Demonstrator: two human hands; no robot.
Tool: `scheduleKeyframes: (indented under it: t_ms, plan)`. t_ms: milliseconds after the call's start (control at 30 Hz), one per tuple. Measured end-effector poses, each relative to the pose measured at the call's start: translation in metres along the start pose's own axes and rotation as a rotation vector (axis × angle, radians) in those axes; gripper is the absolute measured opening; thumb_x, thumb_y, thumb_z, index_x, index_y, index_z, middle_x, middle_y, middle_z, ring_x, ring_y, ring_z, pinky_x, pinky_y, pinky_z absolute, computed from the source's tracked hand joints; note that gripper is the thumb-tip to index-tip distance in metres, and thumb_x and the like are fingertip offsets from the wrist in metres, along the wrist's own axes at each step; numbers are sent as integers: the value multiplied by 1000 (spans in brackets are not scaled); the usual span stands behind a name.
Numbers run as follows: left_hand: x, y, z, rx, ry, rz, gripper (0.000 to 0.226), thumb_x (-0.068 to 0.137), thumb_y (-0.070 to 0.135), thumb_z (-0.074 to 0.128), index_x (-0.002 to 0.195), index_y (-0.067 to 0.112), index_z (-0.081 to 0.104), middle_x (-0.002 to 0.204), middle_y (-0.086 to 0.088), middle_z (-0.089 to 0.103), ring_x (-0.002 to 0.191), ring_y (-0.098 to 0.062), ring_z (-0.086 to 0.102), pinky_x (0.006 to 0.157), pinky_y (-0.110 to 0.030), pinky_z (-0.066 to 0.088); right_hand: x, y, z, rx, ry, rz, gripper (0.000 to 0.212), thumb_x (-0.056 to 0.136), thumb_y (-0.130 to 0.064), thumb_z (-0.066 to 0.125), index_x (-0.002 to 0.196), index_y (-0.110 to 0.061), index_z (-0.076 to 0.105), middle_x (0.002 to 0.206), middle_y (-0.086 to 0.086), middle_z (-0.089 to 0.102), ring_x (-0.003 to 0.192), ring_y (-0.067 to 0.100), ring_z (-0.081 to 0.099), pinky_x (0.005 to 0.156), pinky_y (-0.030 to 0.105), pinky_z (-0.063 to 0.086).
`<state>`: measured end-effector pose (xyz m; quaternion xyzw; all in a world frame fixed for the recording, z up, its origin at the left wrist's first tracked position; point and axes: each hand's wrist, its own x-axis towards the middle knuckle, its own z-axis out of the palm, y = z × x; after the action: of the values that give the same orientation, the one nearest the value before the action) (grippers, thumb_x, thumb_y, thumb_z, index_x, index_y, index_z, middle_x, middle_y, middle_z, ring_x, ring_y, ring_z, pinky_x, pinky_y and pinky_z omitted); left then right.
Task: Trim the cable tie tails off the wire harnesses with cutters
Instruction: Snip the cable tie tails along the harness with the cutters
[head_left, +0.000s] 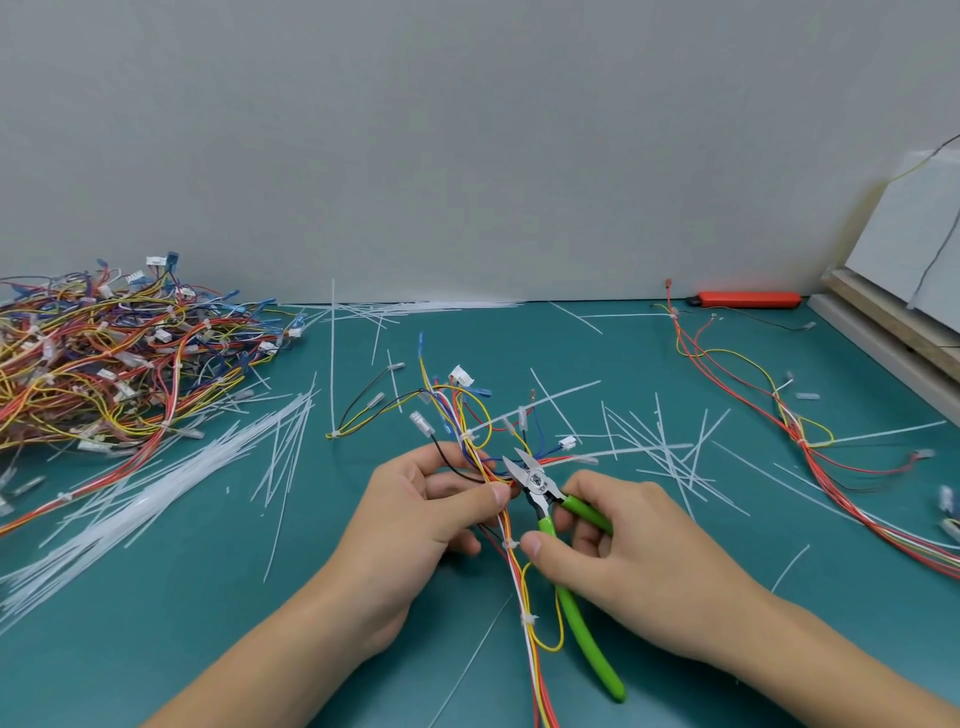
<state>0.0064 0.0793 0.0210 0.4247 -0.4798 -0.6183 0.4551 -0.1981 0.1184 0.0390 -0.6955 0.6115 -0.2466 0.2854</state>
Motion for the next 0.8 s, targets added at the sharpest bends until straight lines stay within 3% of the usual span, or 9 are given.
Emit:
scheduleKeyframes:
  t_ms: [133, 367, 467, 633, 733, 800]
  plan:
    - [1, -1, -1, 6, 0, -6, 24, 71, 18, 83, 93, 19, 74, 99, -18, 78, 71, -20, 67, 52, -23, 48, 1, 2, 1, -6, 4, -16, 48, 71, -77, 57, 82, -30, 56, 69, -9, 63, 55, 7, 50, 63, 40, 51]
    - [3, -2, -2, 18, -1, -14, 38, 72, 19, 83, 105, 7, 67, 101, -17, 78, 71, -20, 68, 52, -22, 48, 3, 3, 2, 5, -17, -75, 32, 96, -43, 62, 79, -18, 53, 72, 6, 64, 58, 15, 45, 63, 37, 44]
    - [3, -3, -2, 15, -1, -13, 38, 72, 19, 83, 105, 8, 67, 101, -17, 78, 71, -20, 68, 52, -22, 48, 4, 3, 1, 6, -23, -78, 32, 97, -42, 61, 79, -17, 52, 74, 5, 66, 57, 9, 44, 61, 33, 42]
    - [3, -2, -2, 10, 0, -11, 39, 71, 19, 83, 105, 7, 68, 100, -18, 78, 71, -19, 68, 51, -22, 48, 4, 2, 1, 23, -24, -65, 31, 96, -43, 62, 80, -19, 54, 74, 3, 68, 66, 22, 53, 65, 36, 45]
    - [3, -2, -2, 12, -1, -10, 37, 72, 19, 83, 104, 7, 69, 100, -19, 77, 70, -19, 67, 52, -22, 48, 4, 3, 0, 46, -10, -42, 28, 90, -48, 66, 80, -23, 58, 74, -3, 71, 62, 15, 56, 66, 38, 50]
    - [3, -2, -2, 23, -9, -9, 37, 72, 19, 82, 104, 7, 69, 100, -18, 77, 70, -19, 67, 52, -22, 48, 3, 3, 1, 60, 8, -31, 36, 80, -61, 67, 79, -26, 59, 72, -5, 68, 57, 8, 53, 65, 38, 52]
